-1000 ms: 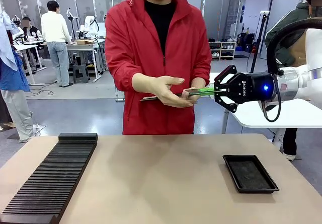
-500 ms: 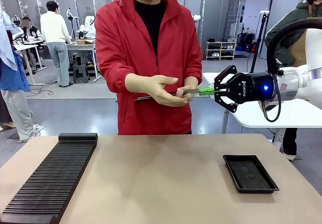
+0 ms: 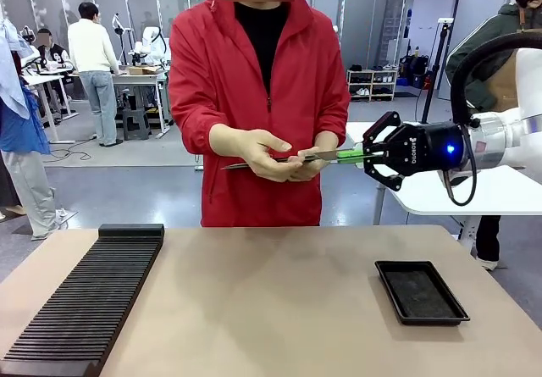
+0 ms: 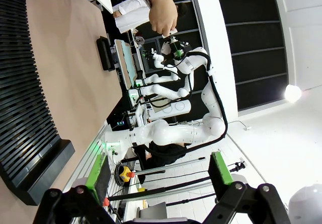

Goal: Inspect the PCB.
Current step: Place the Blank PCB in the ESD tray.

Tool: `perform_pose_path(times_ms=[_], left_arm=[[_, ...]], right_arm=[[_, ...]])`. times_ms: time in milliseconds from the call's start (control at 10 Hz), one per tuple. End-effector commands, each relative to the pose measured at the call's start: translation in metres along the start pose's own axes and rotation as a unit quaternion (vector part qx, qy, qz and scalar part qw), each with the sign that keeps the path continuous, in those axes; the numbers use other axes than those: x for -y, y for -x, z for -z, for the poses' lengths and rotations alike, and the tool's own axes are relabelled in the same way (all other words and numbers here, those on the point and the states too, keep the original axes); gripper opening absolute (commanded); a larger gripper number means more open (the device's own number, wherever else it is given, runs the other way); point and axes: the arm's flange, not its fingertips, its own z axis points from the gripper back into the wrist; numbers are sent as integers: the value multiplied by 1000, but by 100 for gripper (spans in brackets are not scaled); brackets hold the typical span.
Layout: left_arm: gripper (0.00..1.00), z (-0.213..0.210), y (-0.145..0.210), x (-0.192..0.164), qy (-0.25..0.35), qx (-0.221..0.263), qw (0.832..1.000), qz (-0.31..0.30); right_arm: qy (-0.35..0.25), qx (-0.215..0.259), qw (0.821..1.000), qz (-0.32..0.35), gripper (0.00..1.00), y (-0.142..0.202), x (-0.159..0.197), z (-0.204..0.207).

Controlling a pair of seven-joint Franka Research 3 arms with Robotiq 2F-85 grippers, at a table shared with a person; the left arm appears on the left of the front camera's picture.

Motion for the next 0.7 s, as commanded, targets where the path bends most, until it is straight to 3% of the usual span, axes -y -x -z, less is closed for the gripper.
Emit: perform_pose_path(times_ms=[0, 400, 600], left_arm=[[100, 1, 2, 2, -5, 3, 1000, 2], [100, 1, 2, 2, -5, 3, 1000, 2], [100, 1, 2, 2, -5, 3, 1000, 2]], right_arm=[[40, 5, 998, -55, 3, 15, 9, -37], [110, 57, 986, -107, 3, 24, 43, -105], [136, 54, 981, -129, 3, 20, 71, -118]])
